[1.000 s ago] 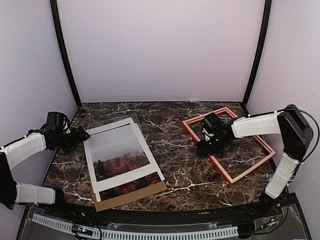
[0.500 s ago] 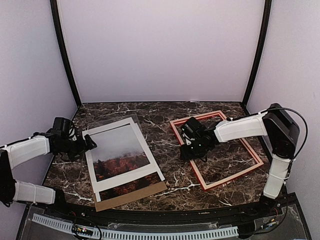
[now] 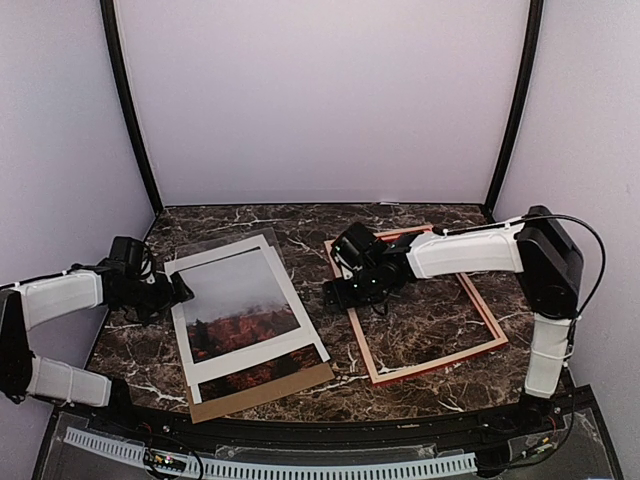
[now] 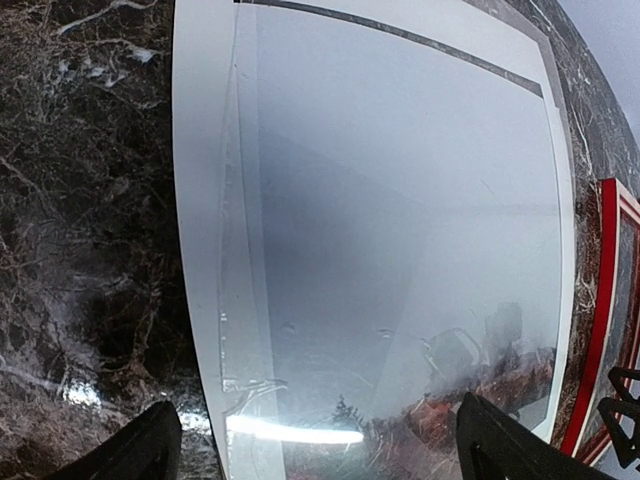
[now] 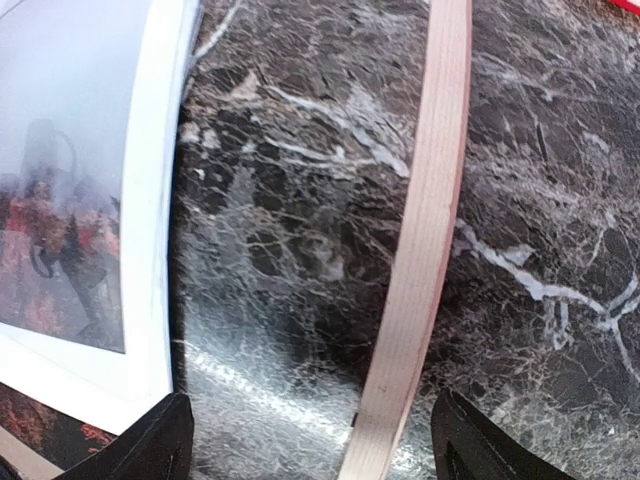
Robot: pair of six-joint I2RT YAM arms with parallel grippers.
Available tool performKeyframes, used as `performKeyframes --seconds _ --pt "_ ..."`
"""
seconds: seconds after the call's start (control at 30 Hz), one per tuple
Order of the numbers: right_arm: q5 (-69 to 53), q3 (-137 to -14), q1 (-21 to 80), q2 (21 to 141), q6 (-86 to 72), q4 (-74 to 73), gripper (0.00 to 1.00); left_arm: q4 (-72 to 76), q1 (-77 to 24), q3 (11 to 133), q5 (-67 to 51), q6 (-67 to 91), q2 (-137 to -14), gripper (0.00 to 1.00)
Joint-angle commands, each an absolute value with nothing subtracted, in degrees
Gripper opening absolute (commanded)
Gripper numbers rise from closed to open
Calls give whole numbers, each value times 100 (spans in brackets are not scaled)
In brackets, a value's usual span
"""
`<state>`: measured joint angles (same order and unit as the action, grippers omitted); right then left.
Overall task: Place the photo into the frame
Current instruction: Move the frame body to the center of the board, then pick up the glass panel from the mat board.
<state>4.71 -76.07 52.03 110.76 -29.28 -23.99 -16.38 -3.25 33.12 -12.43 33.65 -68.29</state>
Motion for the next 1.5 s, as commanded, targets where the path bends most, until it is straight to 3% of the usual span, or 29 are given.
performKeyframes --seconds 0.0,0.57,1.07,1.47 --pt "120 -8007 5263 10930 -2824 -2020 83 -1466 -357 3324 -1218 3390 -6944 98" --pt "-885 -9812 5209 12828 -3301 -1652 83 -1241 -352 4251 -1026 3129 -8029 97" --pt "-1586 -9396 4944 13023 -3893 -979 82 -1217 -224 4640 -979 3025 -8792 96" --pt "-2089 -9213 4845 13164 -4459 -511 78 -941 -244 4440 -1578 3061 -8946 88"
